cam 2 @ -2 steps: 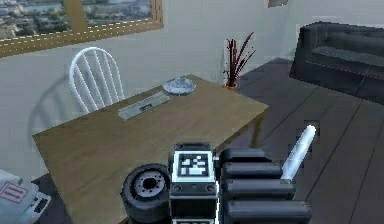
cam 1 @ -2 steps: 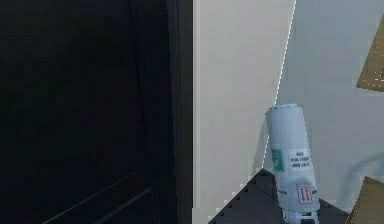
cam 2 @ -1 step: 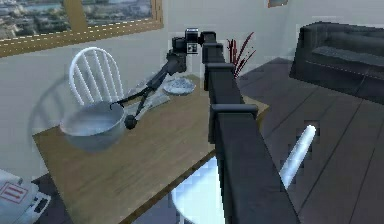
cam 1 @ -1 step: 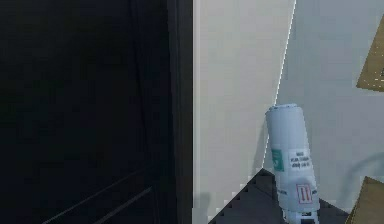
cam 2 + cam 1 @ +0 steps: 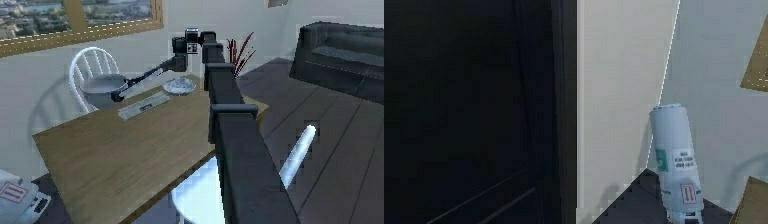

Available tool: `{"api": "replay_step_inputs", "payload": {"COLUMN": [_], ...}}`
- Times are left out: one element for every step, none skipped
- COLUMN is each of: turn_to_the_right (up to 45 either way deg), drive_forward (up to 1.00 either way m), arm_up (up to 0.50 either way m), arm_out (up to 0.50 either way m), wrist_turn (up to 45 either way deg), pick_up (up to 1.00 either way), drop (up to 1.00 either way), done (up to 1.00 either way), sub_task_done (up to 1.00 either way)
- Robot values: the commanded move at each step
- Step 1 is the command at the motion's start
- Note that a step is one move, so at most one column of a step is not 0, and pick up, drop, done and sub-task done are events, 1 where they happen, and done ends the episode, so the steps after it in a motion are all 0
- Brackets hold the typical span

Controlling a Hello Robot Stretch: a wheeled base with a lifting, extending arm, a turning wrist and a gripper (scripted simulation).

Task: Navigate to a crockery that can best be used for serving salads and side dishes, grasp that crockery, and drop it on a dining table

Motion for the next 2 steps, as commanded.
{"api": "replay_step_inputs", "payload": {"turn_to_the_right": [0.0, 0.0], "drive_forward": [0.0, 0.0], "arm_up": [0.0, 0.0], "arm_out": [0.0, 0.0], "wrist_turn": [45.0, 24.0], "pick_up": [0.0, 0.0], "drop": [0.0, 0.0], "done": [0.0, 0.0], "sub_task_done": [0.0, 0.0]}}
